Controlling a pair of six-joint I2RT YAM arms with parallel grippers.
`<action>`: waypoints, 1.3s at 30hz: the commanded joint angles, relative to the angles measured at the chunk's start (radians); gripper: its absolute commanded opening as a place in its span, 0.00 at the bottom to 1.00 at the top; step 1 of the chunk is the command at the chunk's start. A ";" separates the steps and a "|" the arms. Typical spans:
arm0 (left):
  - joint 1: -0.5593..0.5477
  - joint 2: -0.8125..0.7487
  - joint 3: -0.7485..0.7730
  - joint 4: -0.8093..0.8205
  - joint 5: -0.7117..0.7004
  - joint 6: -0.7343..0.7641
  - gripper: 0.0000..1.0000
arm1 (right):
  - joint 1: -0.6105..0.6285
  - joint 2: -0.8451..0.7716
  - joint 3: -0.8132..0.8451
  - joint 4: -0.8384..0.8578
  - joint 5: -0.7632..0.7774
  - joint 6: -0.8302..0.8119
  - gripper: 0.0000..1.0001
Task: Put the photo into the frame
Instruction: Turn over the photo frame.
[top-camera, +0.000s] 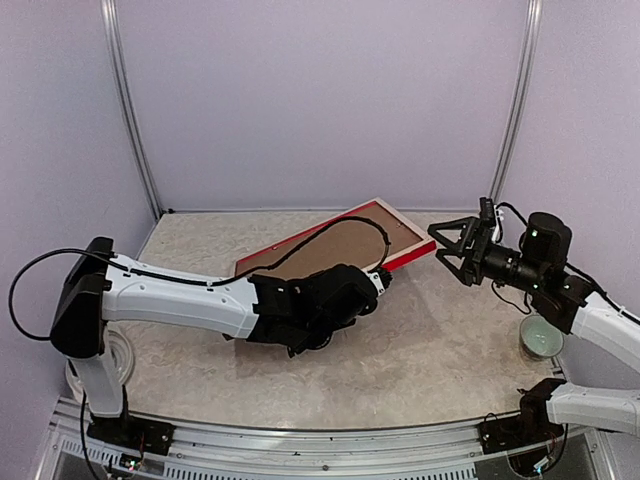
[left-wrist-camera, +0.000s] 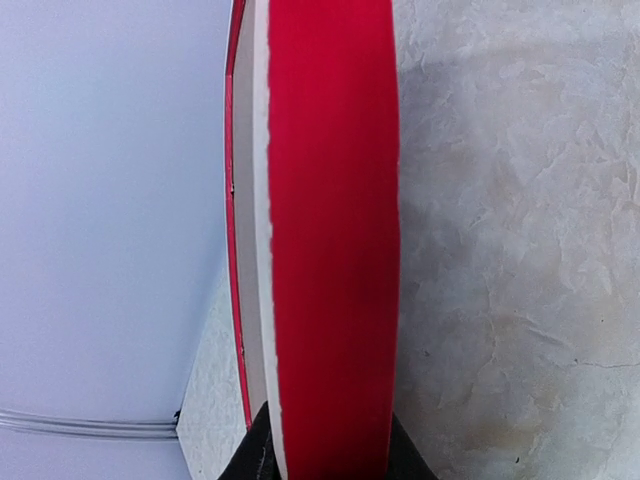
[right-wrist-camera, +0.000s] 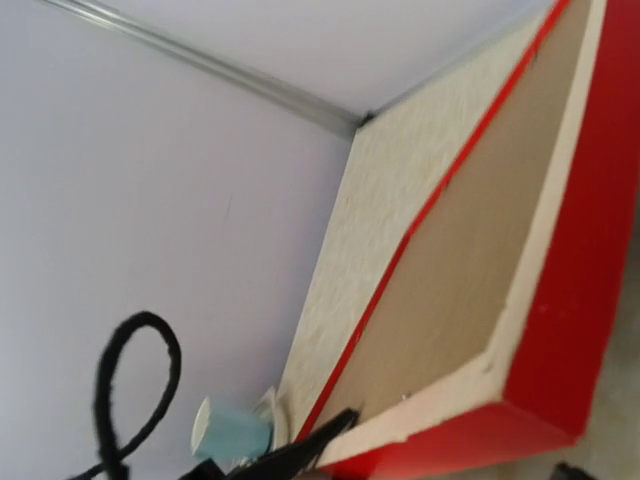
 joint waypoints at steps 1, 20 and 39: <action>0.008 -0.103 0.093 0.018 -0.020 -0.049 0.00 | 0.000 -0.064 0.078 -0.170 0.111 -0.130 0.99; 0.031 -0.213 0.339 -0.189 0.145 -0.197 0.00 | -0.012 -0.095 0.066 -0.233 0.180 -0.171 0.99; 0.156 -0.292 0.419 -0.219 0.358 -0.452 0.00 | -0.011 -0.078 0.021 -0.183 0.154 -0.150 0.99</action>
